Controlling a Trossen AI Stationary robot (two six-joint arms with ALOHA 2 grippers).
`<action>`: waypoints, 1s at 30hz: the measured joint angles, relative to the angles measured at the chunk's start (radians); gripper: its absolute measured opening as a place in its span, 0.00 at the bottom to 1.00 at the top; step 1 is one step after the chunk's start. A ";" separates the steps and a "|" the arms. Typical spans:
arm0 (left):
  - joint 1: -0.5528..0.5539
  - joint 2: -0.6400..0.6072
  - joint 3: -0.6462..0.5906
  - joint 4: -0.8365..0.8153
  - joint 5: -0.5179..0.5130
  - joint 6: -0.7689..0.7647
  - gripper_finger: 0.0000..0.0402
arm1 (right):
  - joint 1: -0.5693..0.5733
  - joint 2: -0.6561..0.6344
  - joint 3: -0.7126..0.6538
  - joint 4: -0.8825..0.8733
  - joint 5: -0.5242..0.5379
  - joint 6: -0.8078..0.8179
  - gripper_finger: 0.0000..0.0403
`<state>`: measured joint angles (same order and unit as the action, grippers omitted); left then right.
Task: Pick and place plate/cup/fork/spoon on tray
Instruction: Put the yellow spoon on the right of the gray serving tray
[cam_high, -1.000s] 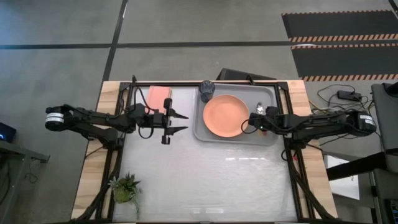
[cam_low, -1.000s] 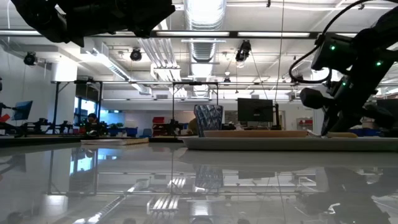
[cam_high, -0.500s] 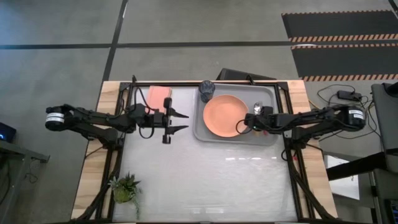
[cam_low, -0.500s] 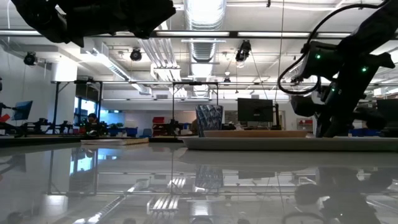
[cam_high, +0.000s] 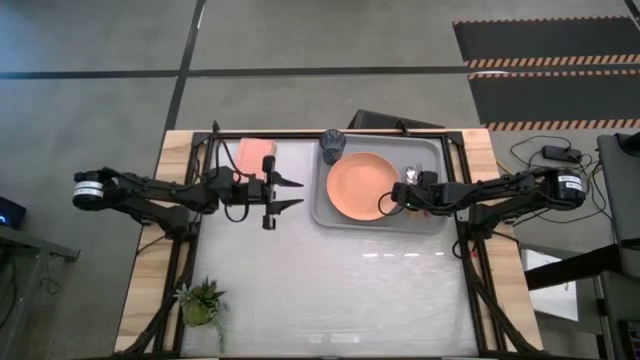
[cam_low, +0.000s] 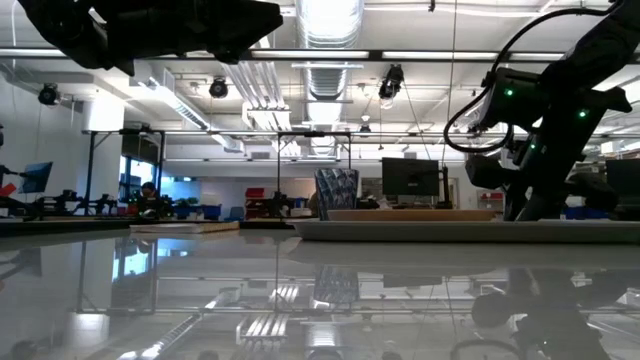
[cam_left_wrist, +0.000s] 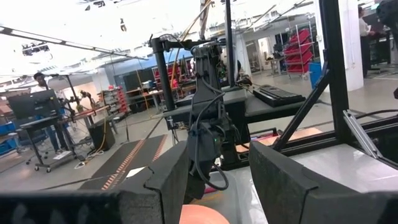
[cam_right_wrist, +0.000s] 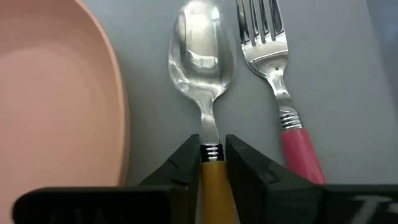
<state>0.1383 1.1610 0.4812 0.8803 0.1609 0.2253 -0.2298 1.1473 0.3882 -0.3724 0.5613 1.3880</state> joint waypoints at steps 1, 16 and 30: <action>0.000 0.000 0.000 0.000 -0.001 0.000 0.38 | 0.000 0.000 0.000 0.001 0.000 0.000 0.16; 0.000 0.000 0.000 -0.001 -0.002 -0.004 0.38 | 0.000 -0.084 0.113 -0.094 0.006 -0.146 0.38; 0.000 0.000 0.000 -0.021 -0.002 -0.010 0.38 | 0.013 -0.225 0.170 -0.478 -0.246 -0.274 0.04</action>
<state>0.1379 1.1606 0.4812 0.8597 0.1588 0.2153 -0.2169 0.9222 0.5577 -0.8502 0.3150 1.1137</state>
